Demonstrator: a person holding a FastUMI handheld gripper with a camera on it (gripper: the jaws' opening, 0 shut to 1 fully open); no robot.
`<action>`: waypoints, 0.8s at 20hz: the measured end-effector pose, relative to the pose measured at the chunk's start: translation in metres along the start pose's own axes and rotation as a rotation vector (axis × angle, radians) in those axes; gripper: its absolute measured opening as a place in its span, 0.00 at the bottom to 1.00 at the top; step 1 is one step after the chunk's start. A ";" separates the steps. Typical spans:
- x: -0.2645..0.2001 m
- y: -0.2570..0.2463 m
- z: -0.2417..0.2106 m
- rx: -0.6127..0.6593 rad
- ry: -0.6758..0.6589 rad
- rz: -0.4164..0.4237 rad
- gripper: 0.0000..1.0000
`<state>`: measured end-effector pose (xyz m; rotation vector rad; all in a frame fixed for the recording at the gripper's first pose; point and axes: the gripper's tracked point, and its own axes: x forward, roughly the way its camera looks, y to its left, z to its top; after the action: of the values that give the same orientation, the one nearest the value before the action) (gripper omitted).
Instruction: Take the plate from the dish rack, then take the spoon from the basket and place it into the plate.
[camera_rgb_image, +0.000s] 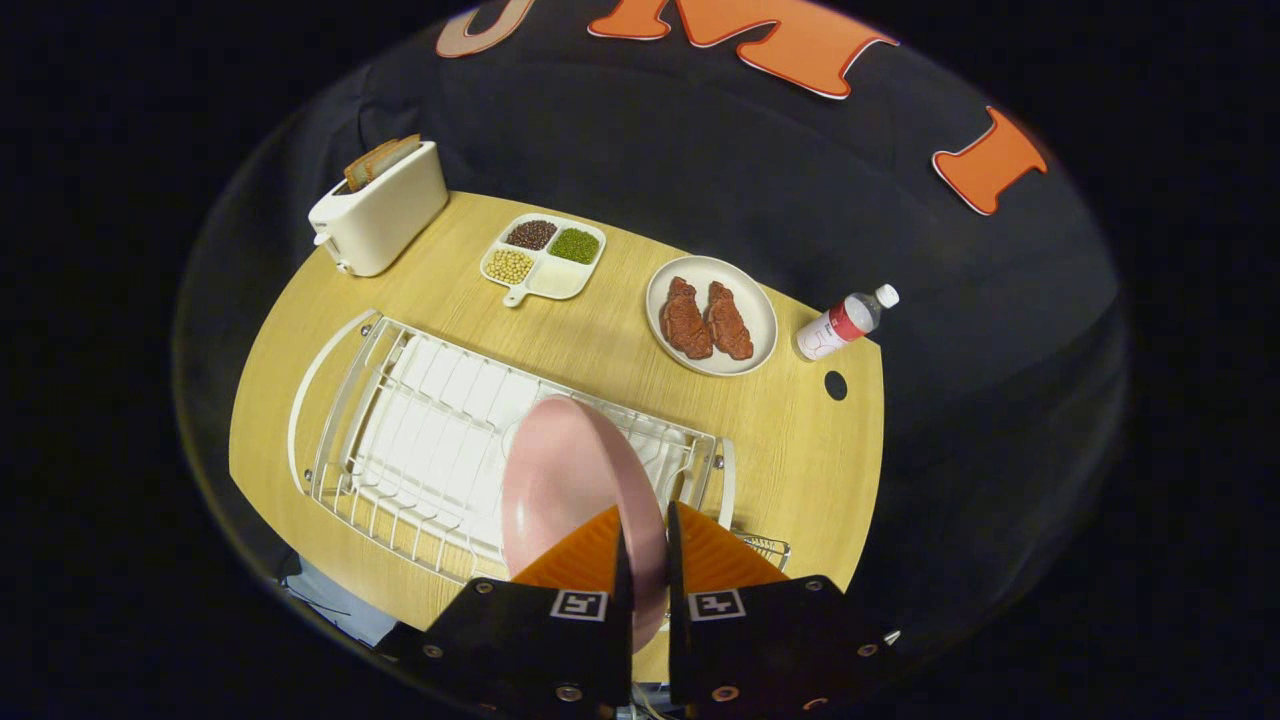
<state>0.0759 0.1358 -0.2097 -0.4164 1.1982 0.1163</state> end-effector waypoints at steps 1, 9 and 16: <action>-0.003 -0.002 0.001 0.004 -0.013 -0.001 0.14; -0.049 -0.019 -0.030 0.091 -0.093 0.082 0.13; -0.053 -0.009 -0.089 0.148 -0.077 0.159 0.14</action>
<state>-0.0195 0.1016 -0.1849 -0.1850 1.1548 0.1779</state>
